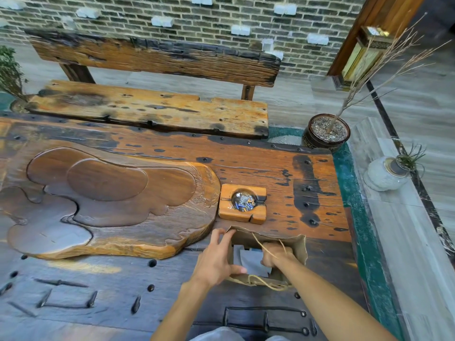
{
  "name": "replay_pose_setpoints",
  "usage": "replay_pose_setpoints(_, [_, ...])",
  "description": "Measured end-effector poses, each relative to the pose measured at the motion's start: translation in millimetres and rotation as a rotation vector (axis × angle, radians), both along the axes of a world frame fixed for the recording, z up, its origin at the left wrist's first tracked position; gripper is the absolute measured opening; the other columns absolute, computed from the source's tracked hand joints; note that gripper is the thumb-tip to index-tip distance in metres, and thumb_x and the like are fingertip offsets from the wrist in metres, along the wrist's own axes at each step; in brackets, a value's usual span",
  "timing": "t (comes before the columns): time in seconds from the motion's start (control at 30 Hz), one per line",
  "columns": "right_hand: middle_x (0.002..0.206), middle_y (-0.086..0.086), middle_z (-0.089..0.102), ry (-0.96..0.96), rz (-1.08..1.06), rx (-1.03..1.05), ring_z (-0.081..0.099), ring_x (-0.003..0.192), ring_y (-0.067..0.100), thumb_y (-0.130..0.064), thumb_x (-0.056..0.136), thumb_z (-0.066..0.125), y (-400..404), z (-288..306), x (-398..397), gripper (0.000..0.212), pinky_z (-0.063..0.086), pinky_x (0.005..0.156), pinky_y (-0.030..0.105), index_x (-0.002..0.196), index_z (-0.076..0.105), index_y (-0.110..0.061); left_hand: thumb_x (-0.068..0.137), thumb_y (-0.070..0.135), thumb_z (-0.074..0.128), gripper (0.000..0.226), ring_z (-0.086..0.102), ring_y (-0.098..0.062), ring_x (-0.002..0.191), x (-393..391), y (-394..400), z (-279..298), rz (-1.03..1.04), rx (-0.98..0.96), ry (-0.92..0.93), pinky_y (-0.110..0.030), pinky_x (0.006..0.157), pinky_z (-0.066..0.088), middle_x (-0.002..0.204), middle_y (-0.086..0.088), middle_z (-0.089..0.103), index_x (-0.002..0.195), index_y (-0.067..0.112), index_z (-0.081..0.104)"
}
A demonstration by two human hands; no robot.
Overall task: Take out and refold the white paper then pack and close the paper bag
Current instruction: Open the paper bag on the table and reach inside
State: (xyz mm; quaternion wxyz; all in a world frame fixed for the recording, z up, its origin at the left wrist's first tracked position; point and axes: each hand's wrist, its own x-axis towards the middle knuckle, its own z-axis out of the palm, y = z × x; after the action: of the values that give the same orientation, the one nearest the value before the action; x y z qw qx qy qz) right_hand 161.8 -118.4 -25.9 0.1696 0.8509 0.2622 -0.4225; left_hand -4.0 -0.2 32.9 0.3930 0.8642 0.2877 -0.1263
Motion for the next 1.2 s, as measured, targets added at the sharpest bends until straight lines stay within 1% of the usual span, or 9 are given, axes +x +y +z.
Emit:
replay_pose_setpoints(0.13, [0.136,0.007,0.059,-0.043,-0.093,0.083,0.056,0.125,0.027,-0.026,0.093,0.053,-3,-9,-3,0.035,0.048,0.102,0.039,0.126,0.058,-0.02,0.073,0.051,0.076,0.088,0.048,-0.024,0.128,-3,4,-5,0.004,-0.013,-0.069,-0.046,0.1,0.048,0.147,0.008,0.024,0.146,0.033,0.029])
replay_pose_setpoints(0.33, [0.13,0.007,0.061,0.034,-0.172,0.143,0.058,0.121,0.027,-0.03,0.087,0.06,-4,-9,-5,0.041,0.05,0.099,0.039,0.126,0.056,-0.018,0.073,0.049,0.078,0.092,0.043,-0.024,0.131,-7,8,-6,0.024,-0.054,-0.075,-0.046,0.104,0.045,0.15,0.003,0.021,0.148,0.03,0.028])
replay_pose_setpoints(0.47, [0.105,0.007,0.06,0.145,-0.274,0.215,0.061,0.101,0.024,-0.032,0.087,0.063,-8,3,-6,0.015,0.046,0.078,0.027,0.093,0.056,-0.02,0.077,0.052,0.072,0.083,0.044,-0.021,0.129,-9,8,-6,0.04,-0.063,-0.11,-0.043,0.106,0.044,0.146,0.003,0.024,0.146,0.03,0.033])
replay_pose_setpoints(0.67, [0.067,0.002,0.058,0.234,-0.475,0.381,0.054,0.064,0.013,-0.025,0.089,0.065,-28,47,-11,0.02,0.043,0.052,0.022,0.072,0.057,-0.018,0.091,0.054,0.052,0.061,0.048,-0.015,0.122,-6,5,0,0.075,-0.054,-0.167,-0.04,0.102,0.047,0.141,0.004,0.03,0.144,0.028,0.038])
replay_pose_setpoints(0.77, [0.076,0.003,0.064,0.283,-0.603,0.481,0.06,0.07,0.011,-0.025,0.089,0.065,-39,74,-15,0.013,0.051,0.057,0.021,0.09,0.062,-0.013,0.091,0.054,0.051,0.058,0.055,-0.013,0.107,-4,5,3,0.077,-0.034,-0.193,-0.038,0.096,0.05,0.135,0.004,0.034,0.142,0.027,0.043])
replay_pose_setpoints(0.83, [0.089,0.005,0.072,0.314,-0.665,0.553,0.067,0.079,0.012,-0.027,0.089,0.066,-46,93,-16,0.022,0.057,0.067,0.023,0.103,0.062,-0.01,0.092,0.052,0.052,0.055,0.058,-0.013,0.096,-3,6,6,0.077,-0.022,-0.211,-0.034,0.093,0.05,0.133,0.004,0.036,0.14,0.026,0.046])
replay_pose_setpoints(0.97, [0.092,0.007,0.077,0.43,-0.761,0.689,0.075,0.088,0.016,-0.026,0.091,0.067,-54,131,-19,0.022,0.06,0.084,0.034,0.102,0.068,-0.007,0.091,0.053,0.05,0.049,0.06,-0.013,0.094,-3,5,13,0.06,-0.012,-0.272,-0.03,0.095,0.048,0.131,0.005,0.039,0.134,0.03,0.053])
replay_pose_setpoints(1.07, [0.089,0.009,0.078,0.492,-0.83,0.794,0.075,0.084,0.018,-0.022,0.091,0.068,-61,155,-21,0.022,0.059,0.083,0.035,0.101,0.068,-0.003,0.09,0.052,0.052,0.041,0.058,-0.009,0.102,-3,5,23,0.085,-0.054,-0.342,-0.029,0.096,0.049,0.128,0.005,0.043,0.125,0.032,0.06])
replay_pose_setpoints(1.2, [0.096,0.019,0.076,0.588,-0.951,0.951,0.074,0.086,0.027,-0.016,0.092,0.067,-67,186,-25,0.022,0.057,0.068,0.033,0.101,0.066,0.003,0.087,0.051,0.053,0.038,0.051,0.004,0.113,-5,1,56,0.118,-0.122,-0.482,-0.024,0.1,0.043,0.122,0.016,0.052,0.116,0.03,0.066])
